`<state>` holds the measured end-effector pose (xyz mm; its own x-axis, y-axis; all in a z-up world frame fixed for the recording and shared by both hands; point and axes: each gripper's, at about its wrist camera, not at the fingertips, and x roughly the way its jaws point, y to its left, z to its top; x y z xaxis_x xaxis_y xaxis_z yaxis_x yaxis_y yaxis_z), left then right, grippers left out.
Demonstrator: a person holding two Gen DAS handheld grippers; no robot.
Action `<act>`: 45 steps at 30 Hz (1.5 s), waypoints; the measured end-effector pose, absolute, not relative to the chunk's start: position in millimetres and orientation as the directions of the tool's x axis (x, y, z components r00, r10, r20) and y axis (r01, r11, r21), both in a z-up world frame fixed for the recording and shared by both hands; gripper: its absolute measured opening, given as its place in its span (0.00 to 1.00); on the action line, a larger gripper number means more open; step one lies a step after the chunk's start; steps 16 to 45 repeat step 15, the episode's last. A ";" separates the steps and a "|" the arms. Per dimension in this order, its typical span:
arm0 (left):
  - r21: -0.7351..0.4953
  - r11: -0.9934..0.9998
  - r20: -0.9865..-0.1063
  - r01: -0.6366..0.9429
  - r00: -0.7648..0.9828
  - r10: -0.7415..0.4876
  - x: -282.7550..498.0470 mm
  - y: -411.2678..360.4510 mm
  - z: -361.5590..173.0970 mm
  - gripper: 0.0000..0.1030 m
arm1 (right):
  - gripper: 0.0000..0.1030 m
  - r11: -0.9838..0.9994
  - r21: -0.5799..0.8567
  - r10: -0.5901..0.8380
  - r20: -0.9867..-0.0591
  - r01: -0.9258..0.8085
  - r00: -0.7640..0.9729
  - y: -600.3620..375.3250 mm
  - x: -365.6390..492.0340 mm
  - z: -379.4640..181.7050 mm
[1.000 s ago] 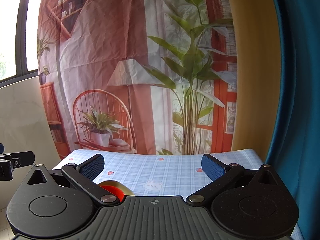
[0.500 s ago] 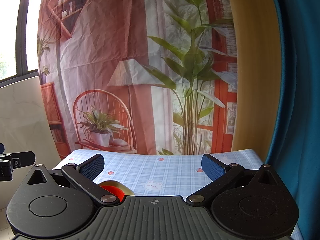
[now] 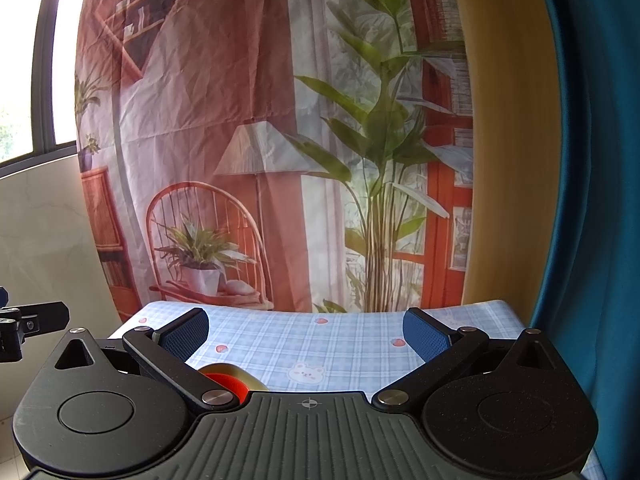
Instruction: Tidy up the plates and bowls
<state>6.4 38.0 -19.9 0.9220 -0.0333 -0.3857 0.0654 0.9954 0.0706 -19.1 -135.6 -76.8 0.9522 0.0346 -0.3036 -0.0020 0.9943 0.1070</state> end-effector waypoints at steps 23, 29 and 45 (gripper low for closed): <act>0.073 0.994 -0.375 0.078 0.926 -0.045 4.0 36.7 -20.0 1.00 | 1.00 0.994 0.114 0.034 -0.310 0.002 0.950 -138.3 -20.4 -77.0; 0.073 0.994 -0.375 0.078 0.926 -0.045 4.0 36.7 -20.0 1.00 | 1.00 0.994 0.114 0.034 -0.310 0.002 0.950 -138.3 -20.4 -77.0; 0.073 0.994 -0.375 0.078 0.926 -0.045 4.0 36.7 -20.0 1.00 | 1.00 0.994 0.114 0.034 -0.310 0.002 0.950 -138.3 -20.4 -77.0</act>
